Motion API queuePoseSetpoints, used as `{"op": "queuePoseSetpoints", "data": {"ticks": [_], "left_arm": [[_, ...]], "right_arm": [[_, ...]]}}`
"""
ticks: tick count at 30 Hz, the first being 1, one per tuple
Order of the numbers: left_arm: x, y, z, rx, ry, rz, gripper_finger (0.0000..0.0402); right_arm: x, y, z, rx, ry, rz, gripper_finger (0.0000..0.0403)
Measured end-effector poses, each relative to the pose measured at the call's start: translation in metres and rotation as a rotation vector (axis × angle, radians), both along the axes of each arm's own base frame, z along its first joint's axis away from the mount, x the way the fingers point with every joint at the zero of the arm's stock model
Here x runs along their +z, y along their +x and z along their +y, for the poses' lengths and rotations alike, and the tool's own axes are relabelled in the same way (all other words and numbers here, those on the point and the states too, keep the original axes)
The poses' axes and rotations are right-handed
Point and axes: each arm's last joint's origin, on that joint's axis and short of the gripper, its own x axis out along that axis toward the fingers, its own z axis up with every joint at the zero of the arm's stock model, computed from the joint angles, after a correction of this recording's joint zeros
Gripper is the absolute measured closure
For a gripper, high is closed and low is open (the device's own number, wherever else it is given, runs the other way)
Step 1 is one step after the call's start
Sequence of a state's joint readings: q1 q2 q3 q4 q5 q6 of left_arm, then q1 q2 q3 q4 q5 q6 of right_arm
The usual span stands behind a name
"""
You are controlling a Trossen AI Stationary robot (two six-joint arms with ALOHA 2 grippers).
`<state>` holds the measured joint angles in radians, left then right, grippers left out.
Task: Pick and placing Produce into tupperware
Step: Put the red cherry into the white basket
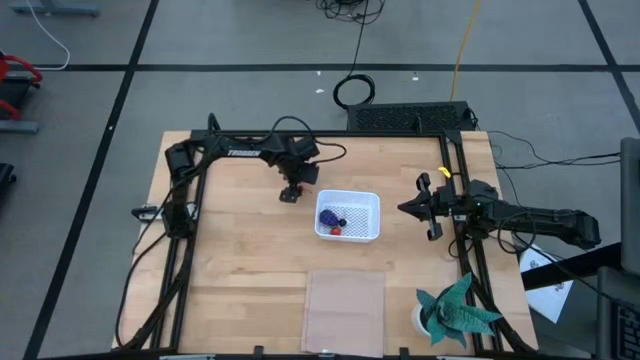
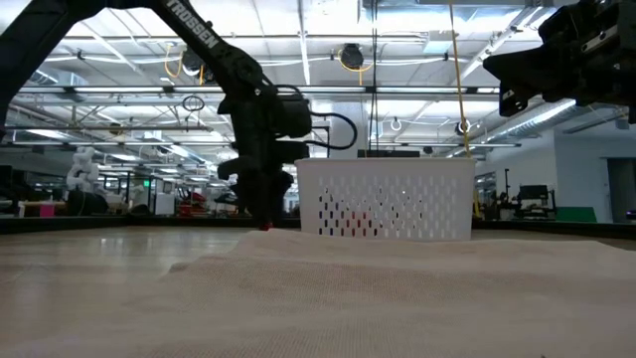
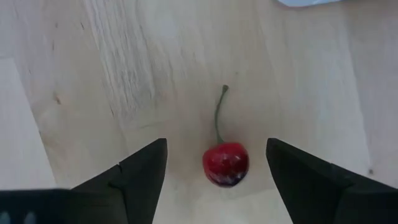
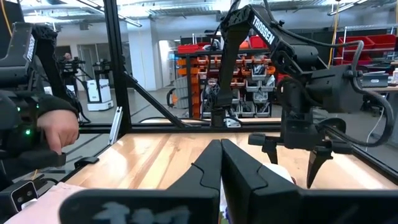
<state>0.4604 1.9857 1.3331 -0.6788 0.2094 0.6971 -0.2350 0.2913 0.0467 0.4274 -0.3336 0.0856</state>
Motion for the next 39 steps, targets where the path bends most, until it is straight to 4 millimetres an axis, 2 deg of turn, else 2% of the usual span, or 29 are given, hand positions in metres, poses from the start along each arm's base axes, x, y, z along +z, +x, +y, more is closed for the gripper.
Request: {"op": "queuePoseSetpoints", "data": {"ticks": [4, 34, 39], "left_arm": [[-0.0084, 0.0004, 0.0002, 0.0, -0.012, 0.026, 0.0128], [-0.009, -0.0016, 0.0, 0.016, 0.004, 0.06, 0.0129], [-0.0091, -0.0019, 0.0, 0.017, 0.008, 0.065, 0.0163]], "right_arm": [[-0.0002, 0.0, 0.0, 0.0, 0.001, 0.002, 0.0403], [-0.0008, 0.0002, 0.0, 0.0, 0.002, 0.008, 0.0403], [-0.0008, 0.0002, 0.0, 0.0, 0.002, 0.008, 0.0403]]}}
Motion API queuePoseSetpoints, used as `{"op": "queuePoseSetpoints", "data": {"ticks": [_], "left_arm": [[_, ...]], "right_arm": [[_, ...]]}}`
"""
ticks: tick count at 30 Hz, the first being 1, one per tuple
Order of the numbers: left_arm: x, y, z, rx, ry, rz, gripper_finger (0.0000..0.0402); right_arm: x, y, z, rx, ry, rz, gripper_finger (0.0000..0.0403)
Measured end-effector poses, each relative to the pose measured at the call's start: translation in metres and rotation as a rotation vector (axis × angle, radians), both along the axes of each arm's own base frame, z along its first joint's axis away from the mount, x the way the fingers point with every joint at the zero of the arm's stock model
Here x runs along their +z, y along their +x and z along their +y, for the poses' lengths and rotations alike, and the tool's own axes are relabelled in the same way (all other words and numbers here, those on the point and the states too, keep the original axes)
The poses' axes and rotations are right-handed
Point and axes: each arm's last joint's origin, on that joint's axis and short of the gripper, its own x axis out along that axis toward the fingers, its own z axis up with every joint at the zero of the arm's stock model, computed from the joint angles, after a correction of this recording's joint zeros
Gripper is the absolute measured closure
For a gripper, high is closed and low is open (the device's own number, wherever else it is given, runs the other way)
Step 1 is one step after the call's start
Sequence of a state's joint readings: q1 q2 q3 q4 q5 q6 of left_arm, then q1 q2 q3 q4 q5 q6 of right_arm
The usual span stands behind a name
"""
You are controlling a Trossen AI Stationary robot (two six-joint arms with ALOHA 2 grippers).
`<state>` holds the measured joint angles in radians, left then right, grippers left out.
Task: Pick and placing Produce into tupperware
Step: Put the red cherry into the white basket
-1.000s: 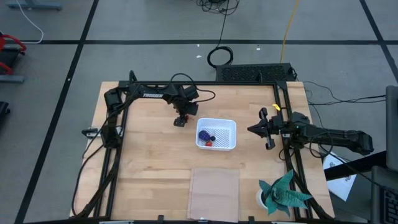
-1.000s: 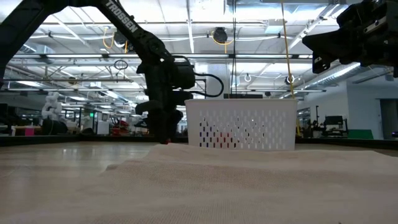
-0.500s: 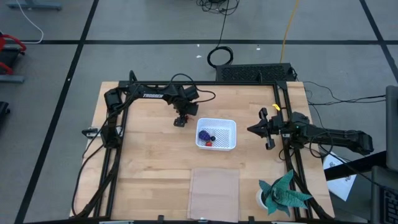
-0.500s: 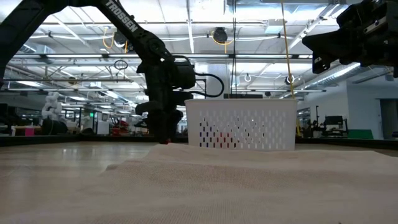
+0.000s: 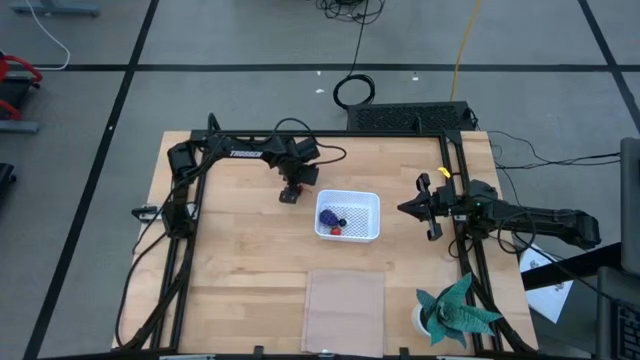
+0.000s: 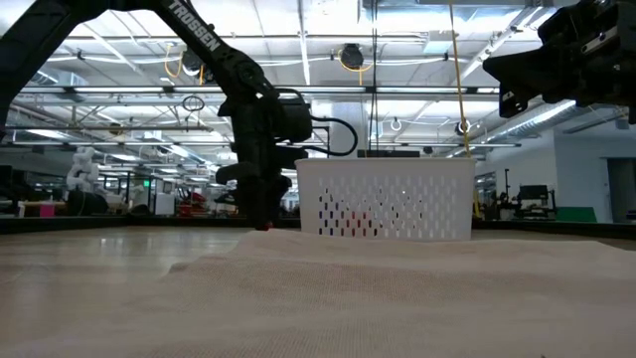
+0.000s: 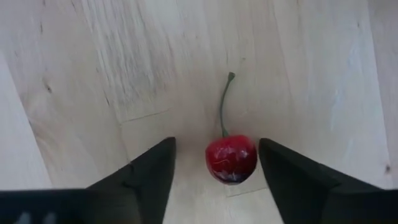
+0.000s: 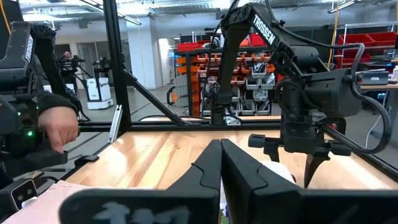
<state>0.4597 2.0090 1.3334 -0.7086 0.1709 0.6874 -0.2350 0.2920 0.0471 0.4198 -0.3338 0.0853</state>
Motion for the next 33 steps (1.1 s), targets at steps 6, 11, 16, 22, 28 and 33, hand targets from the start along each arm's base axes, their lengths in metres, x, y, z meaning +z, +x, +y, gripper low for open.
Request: {"op": "queuePoseSetpoints", "data": {"ticks": [6, 11, 16, 22, 28, 33], "left_arm": [[0.0, 0.0, 0.0, 0.004, 0.004, 0.004, 0.0239], [0.0, 0.0, 0.0, 0.008, 0.008, 0.008, 0.0287], [0.002, 0.0, -0.002, 0.009, 0.041, 0.021, 0.031], [0.014, -0.001, -0.008, -0.023, 0.062, 0.001, 0.0312], [0.037, -0.006, -0.011, -0.015, 0.121, -0.025, 0.0313], [0.058, -0.012, -0.014, -0.01, 0.138, -0.064, 0.0313]], "right_arm": [[0.0, 0.0, 0.0, 0.0, 0.0, 0.0, 0.0403], [0.0, 0.0, 0.0, 0.0, 0.0, 0.0, 0.0403], [0.0, 0.0, 0.0, 0.0, 0.0, -0.001, 0.0403], [0.0, 0.0, 0.0, 0.0, 0.0, -0.001, 0.0403], [0.0, 0.0, 0.0, 0.0, 0.0, -0.002, 0.0403], [0.001, 0.0, 0.0, 0.0, 0.005, -0.006, 0.0403]]}}
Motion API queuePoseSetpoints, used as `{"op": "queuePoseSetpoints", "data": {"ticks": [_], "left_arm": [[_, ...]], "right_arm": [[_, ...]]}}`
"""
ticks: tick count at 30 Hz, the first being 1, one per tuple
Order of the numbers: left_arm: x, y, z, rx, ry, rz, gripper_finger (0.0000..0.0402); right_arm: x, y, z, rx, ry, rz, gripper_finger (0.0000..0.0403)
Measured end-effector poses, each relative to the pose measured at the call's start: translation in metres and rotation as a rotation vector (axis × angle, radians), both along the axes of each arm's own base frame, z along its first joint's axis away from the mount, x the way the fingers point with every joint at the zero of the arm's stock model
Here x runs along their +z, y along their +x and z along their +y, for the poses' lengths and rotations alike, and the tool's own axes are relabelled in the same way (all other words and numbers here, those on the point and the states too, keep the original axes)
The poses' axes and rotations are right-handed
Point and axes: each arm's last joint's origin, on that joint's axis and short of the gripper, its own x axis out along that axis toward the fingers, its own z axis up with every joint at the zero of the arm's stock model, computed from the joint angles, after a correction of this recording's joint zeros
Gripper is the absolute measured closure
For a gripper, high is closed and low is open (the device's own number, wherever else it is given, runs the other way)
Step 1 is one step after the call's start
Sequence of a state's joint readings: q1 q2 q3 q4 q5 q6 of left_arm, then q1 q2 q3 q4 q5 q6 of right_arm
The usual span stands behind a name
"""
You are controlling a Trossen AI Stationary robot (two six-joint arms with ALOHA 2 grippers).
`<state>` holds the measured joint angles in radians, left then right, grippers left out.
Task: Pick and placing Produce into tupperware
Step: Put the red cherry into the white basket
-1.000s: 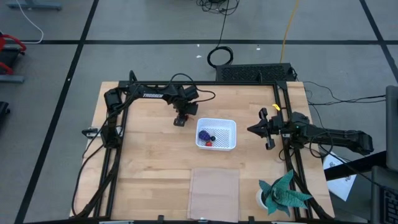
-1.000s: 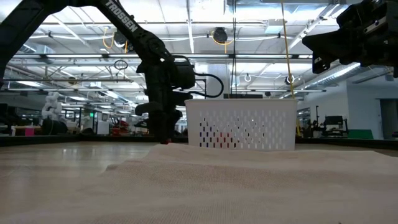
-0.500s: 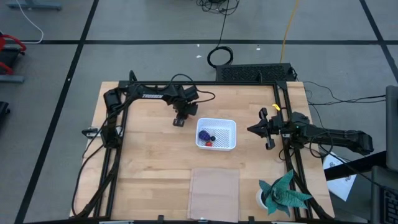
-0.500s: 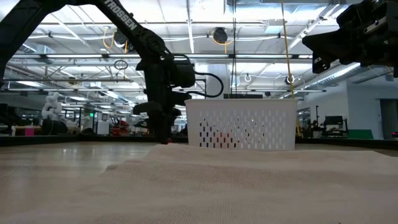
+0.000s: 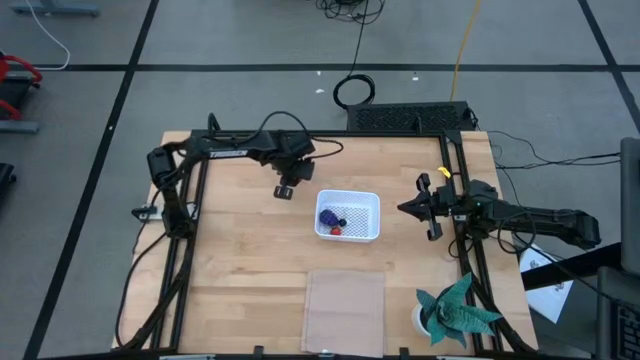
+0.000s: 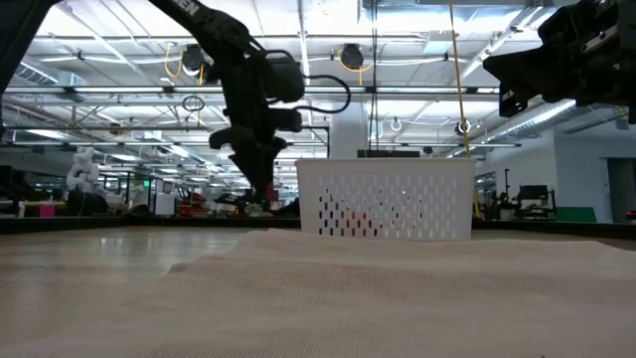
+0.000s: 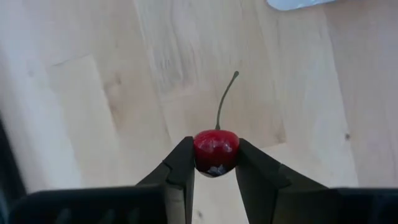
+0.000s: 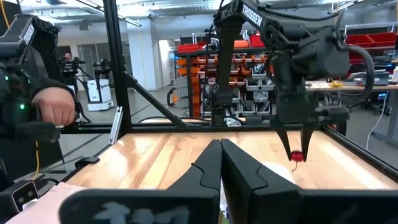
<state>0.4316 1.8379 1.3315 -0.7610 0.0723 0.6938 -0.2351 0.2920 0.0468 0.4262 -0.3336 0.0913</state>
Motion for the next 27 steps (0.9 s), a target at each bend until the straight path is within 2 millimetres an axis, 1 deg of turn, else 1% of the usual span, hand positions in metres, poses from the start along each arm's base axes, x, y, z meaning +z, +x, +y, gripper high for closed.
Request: {"op": "queuePoseSetpoints", "data": {"ticks": [5, 13, 17, 22, 27], "left_arm": [[0.017, -0.005, -0.002, 0.041, 0.01, -0.046, 0.0314], [0.037, -0.015, -0.007, 0.091, 0.003, -0.069, 0.0314], [0.047, -0.021, -0.009, 0.067, 0.018, -0.083, 0.0314], [0.065, -0.029, -0.013, 0.053, 0.046, -0.136, 0.0314], [0.087, -0.044, -0.01, 0.092, 0.059, -0.202, 0.0314]], "right_arm": [[0.0, 0.0, 0.0, 0.0, 0.0, -0.003, 0.0403], [0.0, 0.0, 0.0, 0.0, 0.001, -0.002, 0.0403], [0.0, 0.0, 0.0, 0.0, -0.001, -0.003, 0.0403], [0.0, 0.0, 0.0, 0.0, 0.0, -0.003, 0.0403], [-0.001, 0.0, 0.0, 0.0, 0.003, 0.008, 0.0403]]}}
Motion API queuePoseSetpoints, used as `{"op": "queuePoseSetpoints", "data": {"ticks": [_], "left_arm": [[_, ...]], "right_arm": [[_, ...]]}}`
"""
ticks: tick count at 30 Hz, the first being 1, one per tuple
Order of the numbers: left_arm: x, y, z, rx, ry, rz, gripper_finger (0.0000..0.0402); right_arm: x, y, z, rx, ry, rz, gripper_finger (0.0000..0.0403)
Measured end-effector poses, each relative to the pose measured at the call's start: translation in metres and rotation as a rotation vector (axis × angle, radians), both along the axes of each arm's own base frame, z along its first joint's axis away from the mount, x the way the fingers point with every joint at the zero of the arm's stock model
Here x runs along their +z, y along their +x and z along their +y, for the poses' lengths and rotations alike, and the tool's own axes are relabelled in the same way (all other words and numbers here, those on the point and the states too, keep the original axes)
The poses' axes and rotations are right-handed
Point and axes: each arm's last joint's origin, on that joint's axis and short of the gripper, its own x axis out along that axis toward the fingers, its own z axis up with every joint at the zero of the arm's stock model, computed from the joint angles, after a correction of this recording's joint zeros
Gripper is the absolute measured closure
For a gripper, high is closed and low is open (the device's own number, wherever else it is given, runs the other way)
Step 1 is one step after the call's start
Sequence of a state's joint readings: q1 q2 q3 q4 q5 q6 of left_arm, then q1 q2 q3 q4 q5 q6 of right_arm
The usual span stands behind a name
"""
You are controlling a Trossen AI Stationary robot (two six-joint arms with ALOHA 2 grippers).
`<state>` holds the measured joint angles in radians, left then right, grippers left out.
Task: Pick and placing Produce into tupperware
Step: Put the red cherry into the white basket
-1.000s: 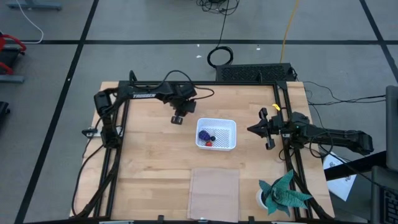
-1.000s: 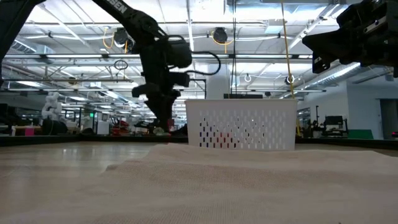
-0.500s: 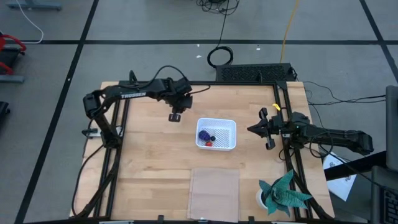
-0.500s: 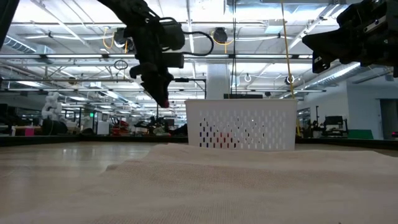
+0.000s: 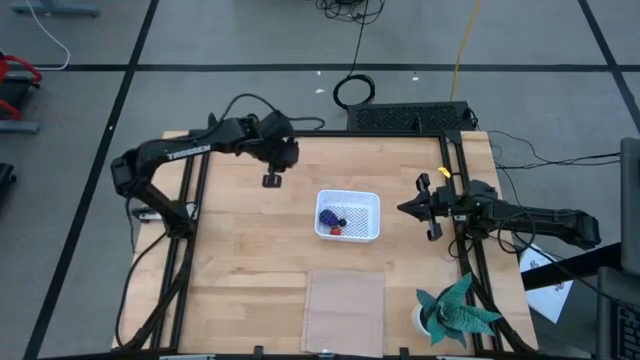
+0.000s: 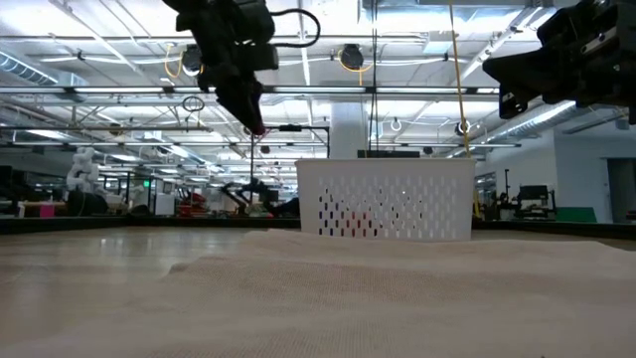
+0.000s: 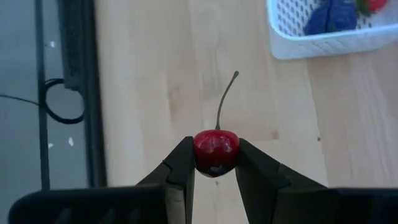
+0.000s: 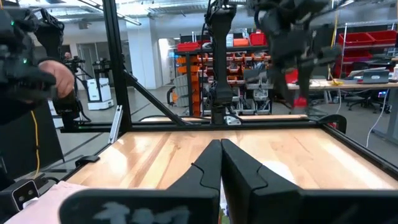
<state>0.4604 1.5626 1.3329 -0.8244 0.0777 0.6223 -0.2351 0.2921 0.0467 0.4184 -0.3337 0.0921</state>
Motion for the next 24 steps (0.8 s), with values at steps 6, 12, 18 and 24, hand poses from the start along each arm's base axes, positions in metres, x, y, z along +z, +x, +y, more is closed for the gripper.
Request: {"op": "queuePoseSetpoints", "data": {"ticks": [6, 12, 18, 24], "left_arm": [[0.016, -0.021, 0.005, 0.027, -0.074, -0.044, 0.0314], [0.025, -0.038, 0.006, 0.04, -0.096, -0.088, 0.0314], [0.029, -0.06, 0.006, -0.029, -0.163, -0.175, 0.0314], [0.021, -0.081, 0.005, -0.035, -0.237, -0.291, 0.0314]], "right_arm": [[0.0, 0.0, 0.0, 0.001, 0.002, 0.005, 0.0403], [-0.001, 0.0, 0.0, 0.001, 0.003, 0.01, 0.0403], [-0.001, 0.0, 0.0, 0.003, 0.022, 0.012, 0.0403], [-0.001, 0.0, 0.0, 0.003, 0.022, 0.013, 0.0403]]}}
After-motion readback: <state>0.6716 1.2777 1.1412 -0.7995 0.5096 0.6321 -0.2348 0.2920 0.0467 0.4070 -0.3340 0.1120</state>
